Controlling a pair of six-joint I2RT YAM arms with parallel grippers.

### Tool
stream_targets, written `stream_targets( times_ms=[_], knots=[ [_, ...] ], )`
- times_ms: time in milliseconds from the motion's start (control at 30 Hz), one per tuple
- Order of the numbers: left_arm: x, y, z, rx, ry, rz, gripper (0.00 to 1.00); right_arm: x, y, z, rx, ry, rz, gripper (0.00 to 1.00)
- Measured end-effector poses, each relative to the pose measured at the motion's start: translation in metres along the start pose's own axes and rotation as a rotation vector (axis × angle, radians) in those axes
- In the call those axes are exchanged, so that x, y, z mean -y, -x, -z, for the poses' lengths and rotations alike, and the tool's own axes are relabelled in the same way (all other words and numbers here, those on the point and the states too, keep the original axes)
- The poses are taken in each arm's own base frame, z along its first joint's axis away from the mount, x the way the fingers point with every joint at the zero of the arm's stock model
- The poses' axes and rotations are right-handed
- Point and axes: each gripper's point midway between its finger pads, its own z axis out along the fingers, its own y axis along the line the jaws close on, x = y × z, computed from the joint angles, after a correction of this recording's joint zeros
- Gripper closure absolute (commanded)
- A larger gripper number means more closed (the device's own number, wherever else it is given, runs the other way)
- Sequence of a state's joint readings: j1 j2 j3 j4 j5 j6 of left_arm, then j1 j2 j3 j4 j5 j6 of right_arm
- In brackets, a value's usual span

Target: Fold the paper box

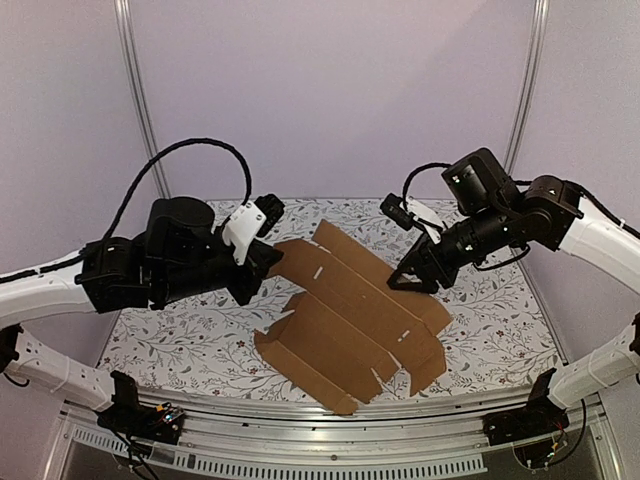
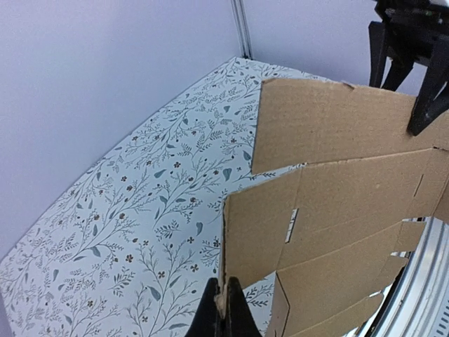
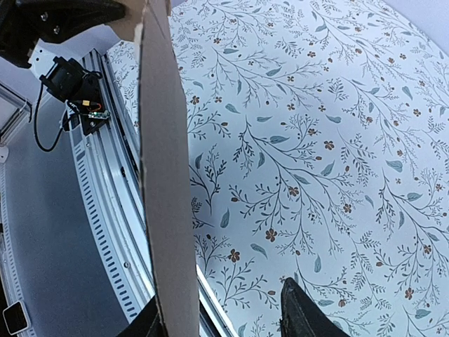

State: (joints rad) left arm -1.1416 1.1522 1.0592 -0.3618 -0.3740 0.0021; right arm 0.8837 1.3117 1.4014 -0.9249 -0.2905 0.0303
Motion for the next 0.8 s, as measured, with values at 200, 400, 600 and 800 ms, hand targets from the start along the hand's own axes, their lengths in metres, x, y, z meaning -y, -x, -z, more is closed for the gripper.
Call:
stream_targets(
  times_ms=[200, 400, 600, 800],
  knots=[
    [0.0, -0.006, 0.011, 0.016, -0.026, 0.09, 1.0, 0.003, -0.004, -0.013, 0.006, 0.005, 0.016, 0.57],
    [0.0, -0.02, 0.007, -0.016, -0.019, 0.134, 1.0, 0.0, 0.001, -0.016, 0.042, 0.031, 0.052, 0.63],
    [-0.004, -0.029, 0.006, -0.03, -0.005, 0.165, 1.0, -0.004, 0.009, -0.006, 0.089, 0.034, 0.075, 0.66],
    [-0.008, -0.028, 0.009, -0.02, 0.001, 0.185, 1.0, -0.002, 0.008, -0.006, 0.087, 0.022, 0.086, 0.67]
  ],
)
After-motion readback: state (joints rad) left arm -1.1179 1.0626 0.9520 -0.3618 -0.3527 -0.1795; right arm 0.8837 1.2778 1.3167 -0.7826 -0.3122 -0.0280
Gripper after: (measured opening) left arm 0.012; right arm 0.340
